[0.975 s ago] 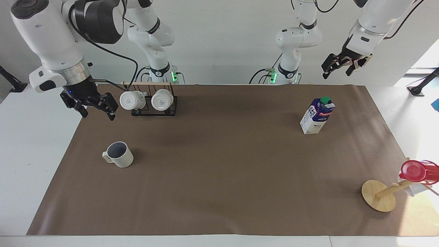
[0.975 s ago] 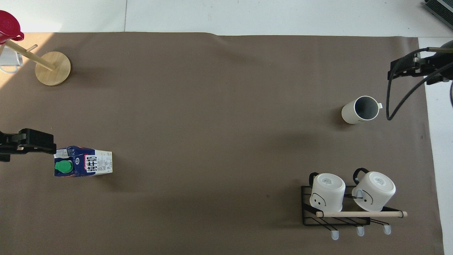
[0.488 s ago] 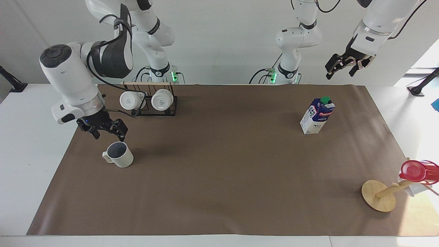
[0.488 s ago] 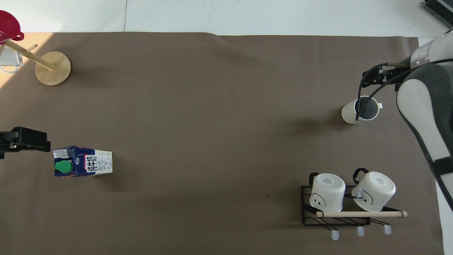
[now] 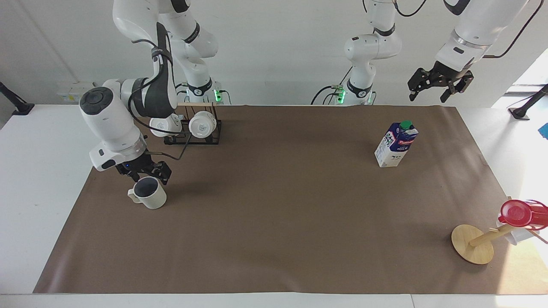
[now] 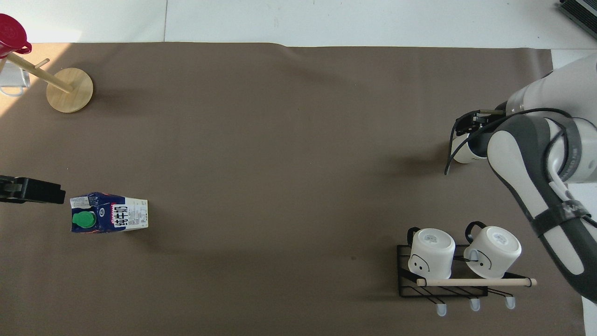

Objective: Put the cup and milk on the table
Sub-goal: 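Reach the right gripper down to the white cup and grasp it, then lift the cup with the right gripper while the left gripper grasps the carton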

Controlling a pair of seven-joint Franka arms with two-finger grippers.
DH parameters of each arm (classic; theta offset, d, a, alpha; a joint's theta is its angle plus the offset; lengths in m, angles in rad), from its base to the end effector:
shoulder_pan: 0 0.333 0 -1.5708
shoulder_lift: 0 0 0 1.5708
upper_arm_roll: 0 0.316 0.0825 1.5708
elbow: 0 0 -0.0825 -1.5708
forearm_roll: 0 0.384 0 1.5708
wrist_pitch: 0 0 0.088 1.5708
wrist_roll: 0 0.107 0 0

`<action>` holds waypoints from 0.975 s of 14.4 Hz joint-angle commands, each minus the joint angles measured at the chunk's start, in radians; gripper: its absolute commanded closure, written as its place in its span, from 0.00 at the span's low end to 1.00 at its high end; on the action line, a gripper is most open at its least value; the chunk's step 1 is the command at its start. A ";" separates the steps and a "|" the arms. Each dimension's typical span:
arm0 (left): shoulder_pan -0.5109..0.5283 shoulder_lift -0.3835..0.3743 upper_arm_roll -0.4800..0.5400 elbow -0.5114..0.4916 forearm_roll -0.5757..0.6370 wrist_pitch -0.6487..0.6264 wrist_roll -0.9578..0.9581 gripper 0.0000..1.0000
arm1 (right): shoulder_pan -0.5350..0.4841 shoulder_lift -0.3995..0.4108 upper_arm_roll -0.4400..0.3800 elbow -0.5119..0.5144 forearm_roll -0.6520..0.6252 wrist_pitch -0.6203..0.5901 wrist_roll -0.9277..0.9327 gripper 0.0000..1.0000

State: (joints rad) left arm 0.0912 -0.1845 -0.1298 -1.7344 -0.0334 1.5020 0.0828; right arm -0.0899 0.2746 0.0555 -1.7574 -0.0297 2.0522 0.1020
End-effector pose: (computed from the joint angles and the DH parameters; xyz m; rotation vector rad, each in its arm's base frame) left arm 0.4878 -0.0288 0.6373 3.1242 -0.1878 -0.0770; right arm 0.6353 -0.0260 0.4128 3.1246 -0.1958 0.0330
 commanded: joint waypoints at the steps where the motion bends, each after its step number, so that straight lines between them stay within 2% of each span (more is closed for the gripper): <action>1: 0.010 -0.044 -0.007 -0.054 0.003 0.032 0.023 0.00 | -0.010 -0.037 0.003 -0.085 0.005 0.049 -0.038 0.00; 3: 0.004 -0.055 -0.007 -0.068 0.003 0.037 0.023 0.00 | -0.010 -0.023 0.001 -0.120 0.002 0.110 -0.047 0.00; 4: 0.002 -0.070 -0.007 -0.091 0.003 0.053 0.022 0.00 | -0.010 -0.014 0.001 -0.132 0.002 0.144 -0.057 0.04; 7: 0.004 -0.082 -0.007 -0.125 0.003 0.079 0.023 0.00 | -0.010 -0.012 0.001 -0.145 -0.019 0.154 -0.067 0.08; 8: 0.004 -0.082 -0.007 -0.135 0.001 0.092 0.022 0.00 | -0.010 -0.009 0.001 -0.148 -0.027 0.161 -0.074 0.15; 11: 0.002 -0.093 -0.007 -0.180 0.003 0.141 0.023 0.00 | -0.011 0.009 0.001 -0.151 -0.030 0.177 -0.084 0.25; 13: 0.001 -0.096 -0.007 -0.220 0.003 0.181 0.023 0.00 | -0.011 0.011 0.001 -0.151 -0.050 0.183 -0.091 0.45; 14: 0.001 -0.105 -0.007 -0.244 0.003 0.197 0.025 0.00 | -0.011 0.011 0.001 -0.151 -0.059 0.183 -0.091 0.60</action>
State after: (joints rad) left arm 0.0911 -0.2406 -0.1360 -1.8989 -0.0334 1.6438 0.0925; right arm -0.0922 0.2884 0.0551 -1.8947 -0.0626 2.2110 0.0425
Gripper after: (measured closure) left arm 0.000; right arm 0.335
